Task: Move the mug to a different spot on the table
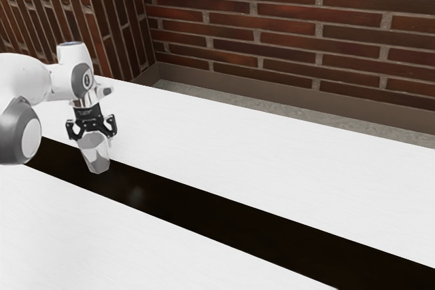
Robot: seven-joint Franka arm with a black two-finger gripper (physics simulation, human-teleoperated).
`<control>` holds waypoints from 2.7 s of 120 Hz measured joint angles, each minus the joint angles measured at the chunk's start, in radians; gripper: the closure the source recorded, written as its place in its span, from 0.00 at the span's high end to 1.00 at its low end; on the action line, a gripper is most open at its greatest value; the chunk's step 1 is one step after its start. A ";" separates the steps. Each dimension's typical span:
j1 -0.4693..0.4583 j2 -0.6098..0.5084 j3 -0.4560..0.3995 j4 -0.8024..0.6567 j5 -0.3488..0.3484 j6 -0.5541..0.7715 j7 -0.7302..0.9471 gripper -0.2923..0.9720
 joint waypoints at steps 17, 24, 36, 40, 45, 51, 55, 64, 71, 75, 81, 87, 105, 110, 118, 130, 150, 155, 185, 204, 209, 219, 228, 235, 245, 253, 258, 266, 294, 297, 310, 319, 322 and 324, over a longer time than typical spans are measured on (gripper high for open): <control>0.002 0.000 0.000 -0.015 -0.011 0.016 0.000 0.70; 0.002 0.000 0.000 -0.017 -0.012 0.021 -0.001 0.70; 0.003 0.000 0.000 -0.016 -0.014 0.033 -0.001 0.69; 0.003 0.000 0.000 -0.015 -0.015 0.037 -0.001 0.66; 0.004 0.000 0.000 -0.014 -0.015 0.042 -0.001 0.65; 0.004 0.000 0.000 -0.013 -0.015 0.048 -0.001 0.63; 0.004 0.000 0.000 -0.013 -0.016 0.052 -0.001 0.61; 0.004 0.000 0.000 -0.014 -0.016 0.059 -0.001 0.59; 0.004 0.000 0.000 -0.015 -0.016 0.064 -0.001 0.58; 0.004 0.000 0.000 -0.015 -0.015 0.068 -0.002 0.57; 0.004 0.000 0.000 -0.016 -0.015 0.072 -0.002 0.56; 0.004 0.000 0.000 -0.017 -0.014 0.075 -0.003 0.55; 0.004 0.000 0.000 -0.017 -0.011 0.081 -0.005 0.53; 0.004 0.000 0.000 -0.017 -0.010 0.082 -0.007 0.50; 0.004 0.000 0.000 -0.017 -0.007 0.084 -0.010 0.47; 0.004 0.001 0.000 -0.017 0.000 0.085 -0.015 0.43; 0.004 0.001 0.000 -0.019 0.000 0.085 -0.024 0.32; 0.004 0.000 0.000 -0.018 -0.002 0.083 -0.025 0.34; 0.005 -0.019 0.000 -0.012 -0.018 0.049 -0.028 0.26; -0.001 -0.037 0.000 -0.009 -0.045 0.003 -0.034 0.23; -0.004 -0.040 0.000 -0.008 -0.055 -0.014 -0.037 0.22; -0.010 -0.046 -0.001 -0.007 -0.076 -0.052 -0.046 0.20; -0.022 -0.047 -0.002 -0.006 -0.092 -0.087 -0.057 0.19; -0.038 -0.047 -0.005 -0.006 -0.098 -0.113 -0.068 0.18; -0.059 -0.049 -0.006 -0.002 -0.103 -0.151 -0.085 0.17; -0.074 -0.053 -0.007 -0.002 -0.105 -0.182 -0.099 0.17; -0.081 -0.057 -0.007 -0.002 -0.109 -0.202 -0.107 0.16; -0.090 -0.060 -0.008 0.000 -0.125 -0.233 -0.121 0.16; -0.169 -0.047 -0.009 0.024 -0.180 -0.311 -0.173 0.15; -0.178 -0.041 -0.009 0.029 -0.184 -0.316 -0.179 0.15; -0.208 -0.020 -0.009 0.039 -0.194 -0.334 -0.204 0.15; -0.220 -0.004 -0.009 0.041 -0.198 -0.340 -0.220 0.15; -0.222 0.004 -0.009 0.044 -0.200 -0.342 -0.225 0.15; -0.223 0.008 -0.009 0.046 -0.201 -0.343 -0.228 0.15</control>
